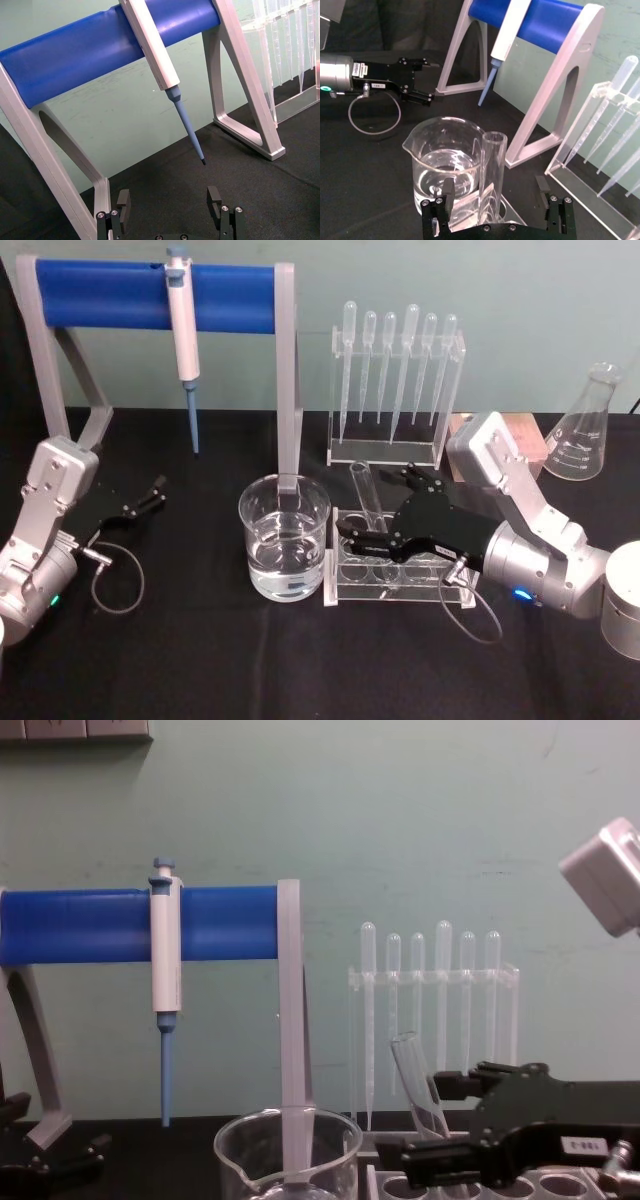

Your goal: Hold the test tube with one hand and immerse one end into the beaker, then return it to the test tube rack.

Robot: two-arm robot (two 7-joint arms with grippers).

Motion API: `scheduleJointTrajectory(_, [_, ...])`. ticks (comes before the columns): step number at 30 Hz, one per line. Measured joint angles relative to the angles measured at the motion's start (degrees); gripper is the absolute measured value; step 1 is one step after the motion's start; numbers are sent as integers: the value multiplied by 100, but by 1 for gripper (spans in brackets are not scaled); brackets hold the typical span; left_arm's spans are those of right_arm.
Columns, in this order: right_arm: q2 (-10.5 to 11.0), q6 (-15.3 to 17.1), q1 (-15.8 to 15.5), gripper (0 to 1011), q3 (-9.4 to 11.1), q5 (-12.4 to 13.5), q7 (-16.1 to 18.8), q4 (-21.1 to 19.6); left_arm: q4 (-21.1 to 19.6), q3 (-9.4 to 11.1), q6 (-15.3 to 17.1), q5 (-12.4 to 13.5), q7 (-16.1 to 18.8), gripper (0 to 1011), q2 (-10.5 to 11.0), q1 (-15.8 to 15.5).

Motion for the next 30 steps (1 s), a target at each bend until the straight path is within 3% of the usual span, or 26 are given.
scheduleJointTrajectory(5, [-96,1,33,964,9,-49,73,39,0,0,0,0,0,1000,0,0])
scheduleJointTrajectory(9, [-162,24,7,874,60,-55,104,44,0,0,0,0,0,1000,0,0])
scheduleJointTrajectory(22, [-276,70,-215,448,327,-113,117,-70,0,0,0,0,0,1000,0,0])
scheduleJointTrajectory(30, [-320,-105,-501,227,679,245,145,-242,0,0,0,0,0,1000,0,0])
